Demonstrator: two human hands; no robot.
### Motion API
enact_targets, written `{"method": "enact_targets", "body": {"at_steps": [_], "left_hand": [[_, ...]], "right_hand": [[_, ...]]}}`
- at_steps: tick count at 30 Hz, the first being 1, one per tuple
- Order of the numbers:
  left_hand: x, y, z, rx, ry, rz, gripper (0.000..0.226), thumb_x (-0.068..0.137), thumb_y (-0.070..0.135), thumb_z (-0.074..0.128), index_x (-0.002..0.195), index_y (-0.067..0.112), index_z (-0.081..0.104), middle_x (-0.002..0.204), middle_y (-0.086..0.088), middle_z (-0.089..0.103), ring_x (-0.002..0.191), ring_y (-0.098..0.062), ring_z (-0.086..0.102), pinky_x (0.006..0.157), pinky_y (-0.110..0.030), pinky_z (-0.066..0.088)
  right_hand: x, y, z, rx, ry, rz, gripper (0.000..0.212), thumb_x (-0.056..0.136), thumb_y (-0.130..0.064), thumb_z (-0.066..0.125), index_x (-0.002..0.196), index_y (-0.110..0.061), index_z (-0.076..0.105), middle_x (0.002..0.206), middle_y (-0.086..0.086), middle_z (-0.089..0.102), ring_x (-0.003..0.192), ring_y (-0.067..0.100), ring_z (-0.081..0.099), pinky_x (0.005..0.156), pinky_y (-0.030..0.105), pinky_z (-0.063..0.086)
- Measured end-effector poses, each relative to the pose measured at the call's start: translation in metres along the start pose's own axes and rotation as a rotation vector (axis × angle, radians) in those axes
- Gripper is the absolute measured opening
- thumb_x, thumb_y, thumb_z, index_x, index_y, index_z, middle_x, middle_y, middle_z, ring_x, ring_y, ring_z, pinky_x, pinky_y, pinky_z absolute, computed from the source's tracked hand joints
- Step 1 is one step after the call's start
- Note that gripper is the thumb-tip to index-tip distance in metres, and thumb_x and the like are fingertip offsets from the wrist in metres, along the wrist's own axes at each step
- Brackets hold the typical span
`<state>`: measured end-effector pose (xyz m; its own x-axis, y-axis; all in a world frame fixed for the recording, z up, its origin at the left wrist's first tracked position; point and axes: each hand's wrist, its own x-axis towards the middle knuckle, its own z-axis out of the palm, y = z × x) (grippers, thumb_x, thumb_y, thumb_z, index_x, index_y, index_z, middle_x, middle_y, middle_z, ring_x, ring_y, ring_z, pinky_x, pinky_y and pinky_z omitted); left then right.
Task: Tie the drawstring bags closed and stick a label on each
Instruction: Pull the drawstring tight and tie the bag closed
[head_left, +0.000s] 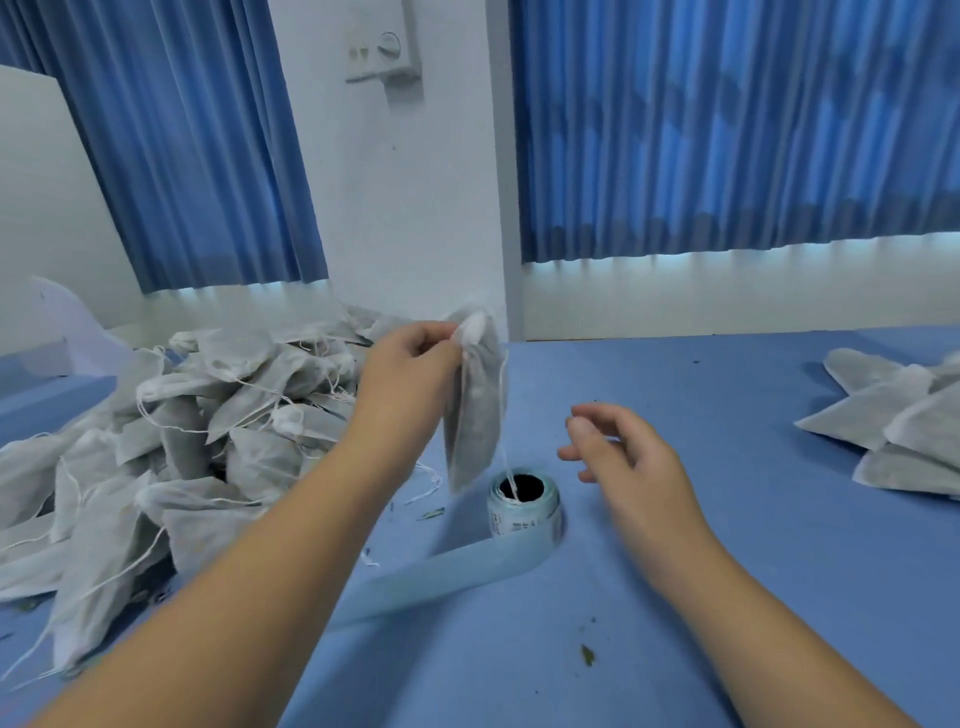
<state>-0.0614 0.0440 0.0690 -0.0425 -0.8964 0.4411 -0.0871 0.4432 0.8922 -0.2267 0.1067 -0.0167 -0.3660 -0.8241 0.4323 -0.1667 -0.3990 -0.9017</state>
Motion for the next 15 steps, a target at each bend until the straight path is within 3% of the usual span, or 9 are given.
{"method": "enact_targets", "body": {"at_steps": [2, 4, 7, 9, 12, 15], "left_hand": [[-0.015, 0.0, 0.026, -0.117, -0.032, -0.081, 0.014, 0.088, 0.015, 0.062, 0.089, 0.02, 0.075, 0.078, 0.008, 0.074, 0.07, -0.004, 0.066, 0.065, -0.019, 0.051], [-0.031, -0.005, 0.053, -0.16, -0.084, -0.131, 0.016, 0.088, 0.015, 0.06, 0.086, 0.019, 0.075, 0.072, 0.008, 0.072, 0.065, -0.007, 0.065, 0.062, -0.021, 0.05], [-0.05, -0.013, 0.088, -0.199, -0.154, -0.19, 0.024, 0.084, 0.01, 0.053, 0.084, 0.017, 0.077, 0.08, 0.0, 0.076, 0.078, -0.022, 0.072, 0.076, -0.038, 0.059], [-0.052, -0.017, 0.104, -0.197, -0.147, -0.204, 0.024, 0.081, 0.016, 0.052, 0.084, 0.018, 0.076, 0.082, 0.0, 0.077, 0.083, -0.023, 0.072, 0.082, -0.044, 0.058], [-0.05, -0.021, 0.122, -0.165, -0.168, -0.125, 0.025, 0.09, 0.022, 0.051, 0.079, 0.02, 0.073, 0.083, 0.001, 0.075, 0.088, -0.022, 0.07, 0.087, -0.046, 0.055], [-0.05, -0.031, 0.137, -0.054, -0.193, 0.004, 0.032, 0.103, 0.028, 0.042, 0.078, 0.023, 0.06, 0.088, 0.002, 0.066, 0.099, -0.026, 0.062, 0.093, -0.05, 0.048]], "right_hand": [[-0.001, -0.007, -0.002, 0.052, 0.032, -0.036, 0.03, 0.078, -0.054, 0.059, 0.105, -0.04, 0.058, 0.102, -0.024, 0.063, 0.092, 0.012, 0.067, 0.085, 0.032, 0.051], [-0.003, -0.01, -0.003, 0.049, 0.07, -0.065, 0.03, 0.077, -0.054, 0.06, 0.105, -0.045, 0.055, 0.103, -0.019, 0.062, 0.084, 0.01, 0.066, 0.077, 0.024, 0.052], [-0.002, -0.009, -0.008, -0.035, 0.172, -0.115, 0.015, 0.089, -0.037, 0.066, 0.097, -0.046, 0.057, 0.094, -0.019, 0.063, 0.065, 0.003, 0.056, 0.064, 0.014, 0.046], [0.002, -0.006, -0.016, -0.077, 0.235, -0.1, 0.016, 0.09, -0.029, 0.065, 0.089, -0.044, 0.06, 0.085, -0.024, 0.064, 0.063, 0.001, 0.055, 0.062, 0.014, 0.046], [0.01, -0.004, -0.03, -0.086, 0.299, -0.012, 0.006, 0.088, -0.031, 0.067, 0.091, -0.036, 0.067, 0.082, -0.02, 0.069, 0.072, 0.001, 0.062, 0.063, 0.013, 0.047], [0.015, 0.0, -0.037, -0.116, 0.284, 0.044, 0.011, 0.088, -0.036, 0.066, 0.093, -0.032, 0.076, 0.082, -0.016, 0.073, 0.074, -0.003, 0.066, 0.059, 0.009, 0.045]]}}
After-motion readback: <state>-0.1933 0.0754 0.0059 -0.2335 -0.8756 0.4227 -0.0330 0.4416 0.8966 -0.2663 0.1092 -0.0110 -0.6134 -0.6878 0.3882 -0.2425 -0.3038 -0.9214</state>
